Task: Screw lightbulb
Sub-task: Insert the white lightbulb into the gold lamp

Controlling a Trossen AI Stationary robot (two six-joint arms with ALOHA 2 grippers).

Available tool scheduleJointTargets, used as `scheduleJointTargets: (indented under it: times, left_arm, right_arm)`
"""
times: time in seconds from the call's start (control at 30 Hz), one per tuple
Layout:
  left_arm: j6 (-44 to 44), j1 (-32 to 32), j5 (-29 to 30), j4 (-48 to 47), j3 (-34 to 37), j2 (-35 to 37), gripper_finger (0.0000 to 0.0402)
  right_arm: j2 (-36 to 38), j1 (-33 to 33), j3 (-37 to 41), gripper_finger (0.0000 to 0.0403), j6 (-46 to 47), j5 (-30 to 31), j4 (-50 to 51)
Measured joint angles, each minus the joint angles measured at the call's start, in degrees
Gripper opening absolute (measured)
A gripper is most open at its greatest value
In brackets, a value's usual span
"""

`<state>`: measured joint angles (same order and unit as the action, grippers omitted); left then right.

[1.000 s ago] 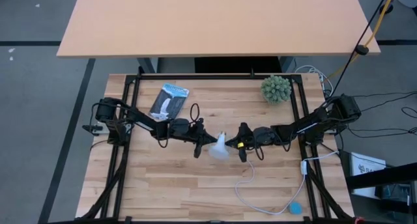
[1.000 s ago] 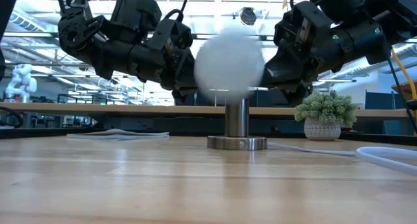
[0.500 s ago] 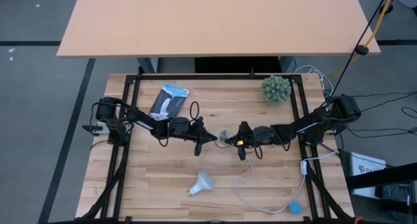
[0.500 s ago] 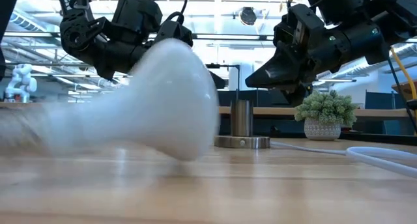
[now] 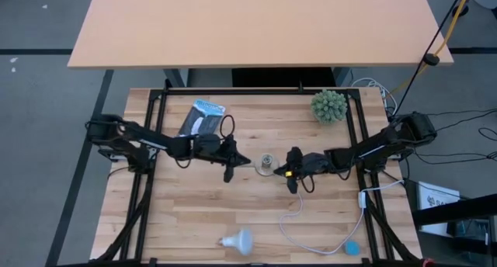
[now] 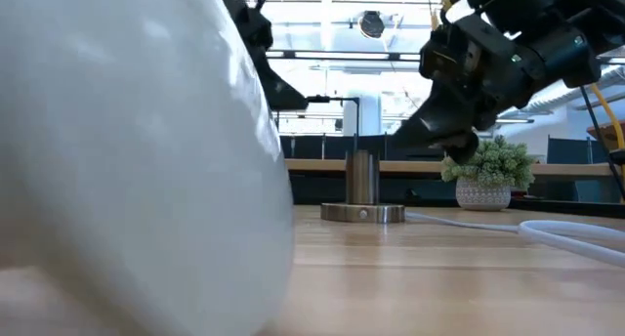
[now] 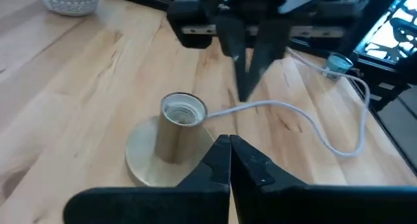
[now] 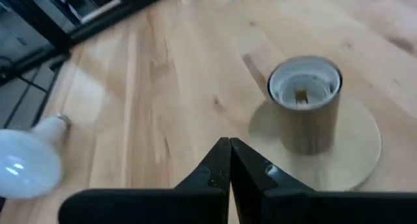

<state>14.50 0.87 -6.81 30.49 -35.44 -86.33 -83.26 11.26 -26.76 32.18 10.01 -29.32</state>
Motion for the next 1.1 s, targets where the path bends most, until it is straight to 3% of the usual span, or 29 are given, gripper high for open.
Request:
scheduleJointTargets:
  times: [0.23,0.33,0.83,1.0,1.1]
  left_arm:
    - [0.50,-1.45,-0.20,1.99,-0.02,2.83,0.0003]
    - [0.42,-2.16,0.39,3.69,0.00,2.83,0.0022]
    - [0.46,-6.20,9.54,6.75,0.00,2.79,0.0253]
    - [3.08,-6.96,-0.25,5.37,-0.19,2.81,0.0268]
    - [2.81,-8.76,-2.46,-12.20,-3.96,4.19,0.0262]
  right_arm:
    - [0.00,0.86,0.00,0.0000,-0.15,0.26,2.62]
    - [0.00,0.86,0.00,0.0000,-0.27,0.38,2.63]
    - [0.00,0.86,0.00,0.0000,-1.36,0.43,2.63]
    - [0.00,0.86,0.00,0.0000,-1.36,0.41,2.64]
    - [0.00,0.86,0.00,0.0000,-1.36,0.41,2.64]
